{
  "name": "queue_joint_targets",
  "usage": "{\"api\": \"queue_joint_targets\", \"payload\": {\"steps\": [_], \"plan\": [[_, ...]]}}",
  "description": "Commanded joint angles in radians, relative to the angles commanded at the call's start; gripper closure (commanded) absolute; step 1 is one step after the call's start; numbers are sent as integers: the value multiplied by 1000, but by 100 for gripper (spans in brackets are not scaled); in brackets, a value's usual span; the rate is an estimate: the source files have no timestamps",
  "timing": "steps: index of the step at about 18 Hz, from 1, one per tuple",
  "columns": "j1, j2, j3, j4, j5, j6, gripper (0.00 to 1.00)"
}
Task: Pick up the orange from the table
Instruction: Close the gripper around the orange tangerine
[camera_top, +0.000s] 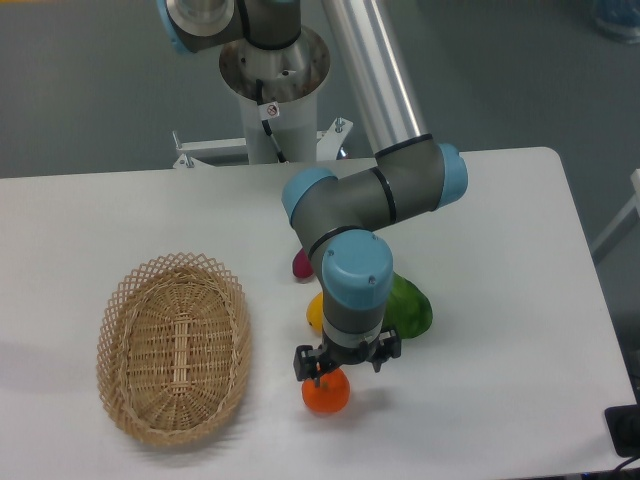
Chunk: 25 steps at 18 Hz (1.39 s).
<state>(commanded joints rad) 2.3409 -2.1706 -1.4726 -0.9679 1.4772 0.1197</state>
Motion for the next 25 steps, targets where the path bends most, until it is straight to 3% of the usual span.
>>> {"api": "queue_joint_targets", "payload": {"steps": [7, 21, 25], "plan": [[-9, -46, -6, 28, 8, 2, 0], [-14, -77, 2, 43, 37, 2, 0], [-14, -77, 2, 44, 38, 0, 23]]}}
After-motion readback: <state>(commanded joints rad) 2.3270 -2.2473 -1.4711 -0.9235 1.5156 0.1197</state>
